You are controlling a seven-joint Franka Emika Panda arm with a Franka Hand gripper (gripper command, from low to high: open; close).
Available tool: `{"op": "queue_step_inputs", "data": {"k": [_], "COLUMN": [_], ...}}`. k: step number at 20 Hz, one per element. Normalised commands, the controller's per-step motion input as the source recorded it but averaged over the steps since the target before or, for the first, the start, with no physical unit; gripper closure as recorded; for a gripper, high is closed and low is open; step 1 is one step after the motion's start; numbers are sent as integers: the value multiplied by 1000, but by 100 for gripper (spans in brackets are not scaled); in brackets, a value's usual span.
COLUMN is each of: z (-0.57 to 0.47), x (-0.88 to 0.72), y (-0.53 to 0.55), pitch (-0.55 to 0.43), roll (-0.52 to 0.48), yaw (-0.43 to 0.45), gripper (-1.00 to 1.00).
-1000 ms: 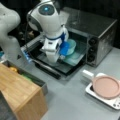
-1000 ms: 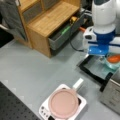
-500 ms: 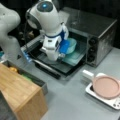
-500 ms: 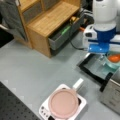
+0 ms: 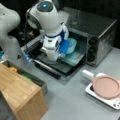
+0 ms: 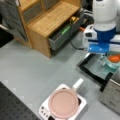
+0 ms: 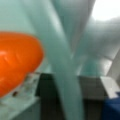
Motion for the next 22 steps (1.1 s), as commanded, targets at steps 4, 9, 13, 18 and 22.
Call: {"op": "queue_step_inputs", "data": {"k": [4, 9, 13, 18, 22], "z": [61, 85, 128, 135, 122], "x": [70, 86, 140, 160, 142], "y": [-88, -54, -82, -101, -56], "pitch": [87, 81, 76, 75, 100], "roll": [-274, -195, -136, -120, -105], "yaw": [31, -14, -119, -38, 31], "gripper": [100, 100, 100, 100, 100]}}
